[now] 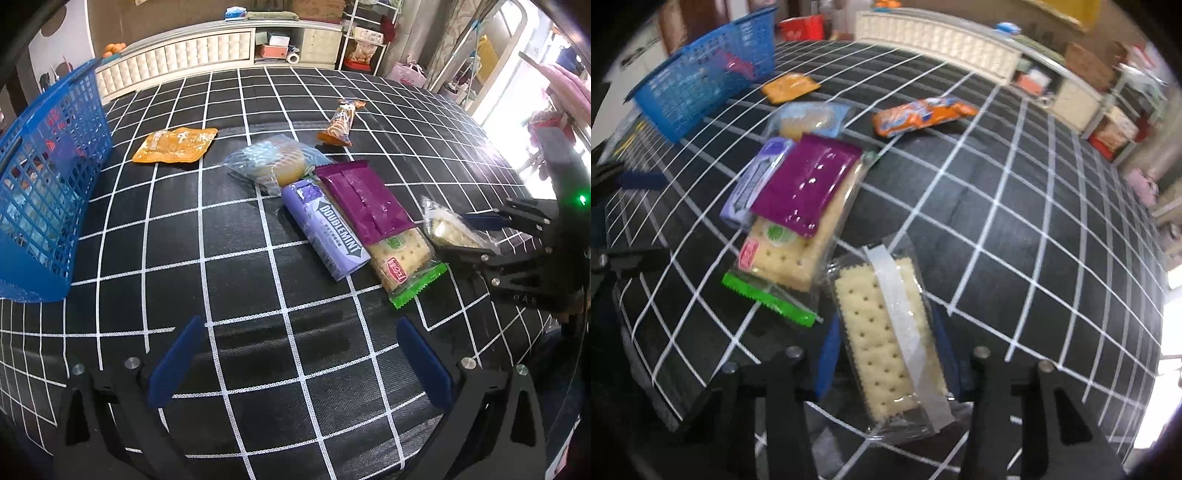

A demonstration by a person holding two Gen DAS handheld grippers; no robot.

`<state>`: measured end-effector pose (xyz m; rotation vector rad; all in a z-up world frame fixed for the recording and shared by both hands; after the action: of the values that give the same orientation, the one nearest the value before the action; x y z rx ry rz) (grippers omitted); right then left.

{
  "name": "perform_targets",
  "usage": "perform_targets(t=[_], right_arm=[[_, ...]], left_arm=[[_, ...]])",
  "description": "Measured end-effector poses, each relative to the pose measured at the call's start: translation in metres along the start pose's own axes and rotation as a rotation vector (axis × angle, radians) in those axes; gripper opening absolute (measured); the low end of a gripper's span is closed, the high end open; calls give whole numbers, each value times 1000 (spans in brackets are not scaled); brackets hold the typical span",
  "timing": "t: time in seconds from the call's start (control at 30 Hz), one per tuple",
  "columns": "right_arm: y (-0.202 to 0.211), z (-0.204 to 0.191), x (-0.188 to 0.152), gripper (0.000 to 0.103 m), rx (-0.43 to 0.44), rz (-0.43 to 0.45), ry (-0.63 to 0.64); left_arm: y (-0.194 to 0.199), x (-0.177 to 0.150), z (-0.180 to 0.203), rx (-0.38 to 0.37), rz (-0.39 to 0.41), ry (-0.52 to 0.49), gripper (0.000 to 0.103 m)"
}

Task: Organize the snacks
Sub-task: 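Grasp the clear cracker pack with the right tool while the left tool reaches toward the gum box, then grasp the purple DOUBLEMINT gum box with the left tool while the right tool lifts the cracker pack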

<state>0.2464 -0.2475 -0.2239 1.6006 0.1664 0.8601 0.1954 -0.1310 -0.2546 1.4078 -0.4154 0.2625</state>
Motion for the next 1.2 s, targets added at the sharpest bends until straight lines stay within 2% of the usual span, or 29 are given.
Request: perform_targets(t=[0.27, 0.33, 0.43, 0.5, 0.63, 0.73, 0.8, 0.93, 1.03, 1.2], right_arm=[[42, 2, 38, 52, -24, 131, -224], [48, -1, 53, 52, 7, 159, -288], [50, -3, 74, 52, 32, 219, -301], [46, -1, 80, 52, -2, 235, -304], [27, 1, 73, 52, 39, 229, -358], [18, 4, 62, 52, 30, 197, -373], [16, 4, 57, 52, 20, 183, -370], [14, 7, 50, 52, 16, 164, -373], [11, 12, 49, 52, -1, 151, -386], [10, 14, 48, 52, 9, 140, -403]], left_arm=[[3, 23, -11, -13, 10, 59, 103], [5, 31, -13, -3, 17, 70, 103], [7, 45, -15, -12, 24, 89, 103], [6, 53, -17, -8, 23, 90, 103], [-4, 64, -20, 39, 6, 106, 103], [-18, 65, -19, 59, -26, 86, 102], [-26, 65, -17, 59, -41, 76, 90], [-45, 65, -12, 41, -82, 76, 77], [-52, 68, -10, 23, -81, 89, 75], [-60, 69, -1, 41, -103, 51, 75]])
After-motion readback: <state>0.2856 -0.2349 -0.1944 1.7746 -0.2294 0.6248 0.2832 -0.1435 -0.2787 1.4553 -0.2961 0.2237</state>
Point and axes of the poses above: each gripper's, at about its wrist camera, not at the fingertips, and y roughly against the way its jaws point, z to its right, x to its top, the point moved 7 cm from there along -y, roughly the way its jaws point, and after that the axes turned 1 degree about x, right-handed, at the moved point
